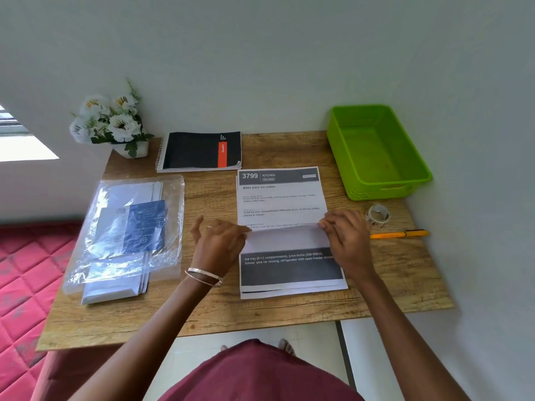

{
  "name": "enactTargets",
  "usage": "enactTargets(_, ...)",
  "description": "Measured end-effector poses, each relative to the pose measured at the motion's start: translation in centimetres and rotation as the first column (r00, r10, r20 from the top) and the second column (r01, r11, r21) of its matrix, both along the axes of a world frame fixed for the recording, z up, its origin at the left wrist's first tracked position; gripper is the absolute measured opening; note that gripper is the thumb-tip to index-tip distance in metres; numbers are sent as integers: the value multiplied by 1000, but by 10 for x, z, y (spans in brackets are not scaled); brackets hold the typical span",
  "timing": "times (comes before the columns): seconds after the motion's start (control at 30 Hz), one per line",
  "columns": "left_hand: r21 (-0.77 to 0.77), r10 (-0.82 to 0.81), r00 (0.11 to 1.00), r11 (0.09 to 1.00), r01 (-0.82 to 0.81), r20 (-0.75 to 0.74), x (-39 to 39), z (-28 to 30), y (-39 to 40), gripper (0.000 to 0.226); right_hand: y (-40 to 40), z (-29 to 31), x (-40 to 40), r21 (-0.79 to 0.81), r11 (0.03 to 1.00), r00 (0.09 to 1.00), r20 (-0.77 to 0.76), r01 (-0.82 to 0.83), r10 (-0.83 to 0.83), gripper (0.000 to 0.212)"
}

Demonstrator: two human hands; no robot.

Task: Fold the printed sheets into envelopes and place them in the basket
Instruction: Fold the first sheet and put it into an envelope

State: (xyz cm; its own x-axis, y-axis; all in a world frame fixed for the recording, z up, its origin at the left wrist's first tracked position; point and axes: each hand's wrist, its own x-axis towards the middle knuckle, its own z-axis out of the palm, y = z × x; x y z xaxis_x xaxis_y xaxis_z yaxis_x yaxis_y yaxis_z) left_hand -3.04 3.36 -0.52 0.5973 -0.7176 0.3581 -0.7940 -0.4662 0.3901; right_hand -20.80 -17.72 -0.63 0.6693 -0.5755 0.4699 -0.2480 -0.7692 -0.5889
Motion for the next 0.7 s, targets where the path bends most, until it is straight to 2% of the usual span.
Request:
enactTargets(0.03, -101, 52, 987, 992, -68, -153, -2, 4, -1, 25, 3, 5, 1, 77, 997, 998, 68, 9, -14, 15)
enactTargets(0.1, -269, 85, 883, 935, -232, -462, -6, 12, -2, 14, 10, 13, 1, 327, 944, 984, 157, 31, -87, 13)
enactTargets(0.17, -306, 76, 739, 878, -368, -670, -10, 15, -3, 7, 14, 14, 1, 603, 796, 974, 152, 45, -170, 23)
enactTargets(0.23, -303, 47, 602, 831, -466, -797, -12, 10, -2, 10, 14, 9, 1, 755, 655, 974, 134, 17, -180, 36)
enactTargets(0.3, -269, 42, 497, 799, -538, -867, -15, 4, -2, 13, 13, 4, 1, 802, 596, 977, 88, 45, -192, 44)
enactTargets(0.33, -241, 72, 480, 795, -557, -874, -17, 0, -1, 13, 13, 2, 1, 807, 585, 976, 63, 74, -210, 47)
enactTargets(0.37, -210, 123, 498, 801, -560, -859, -19, -4, -1, 16, 13, 1, 2, 803, 587, 973, 41, 104, -229, 48)
enactTargets(0.43, -151, 231, 606, 845, -512, -762, -22, -9, 1, 37, 15, 0, 3, 760, 629, 972, -15, 163, -235, 47)
enactTargets(0.53, -111, 244, 774, 921, -374, -584, -25, -13, 2, 55, 15, -3, 6, 628, 744, 973, -129, 228, -189, 38)
enactTargets(0.6, -21, 257, 859, 955, -297, -443, -29, -16, 3, 50, 15, -7, 7, 522, 816, 968, -173, 248, -183, 32)
enactTargets(0.7, 18, 257, 886, 962, -271, -387, -33, -23, 5, 35, 20, -13, 10, 212, 928, 924, -300, 308, -238, 28)
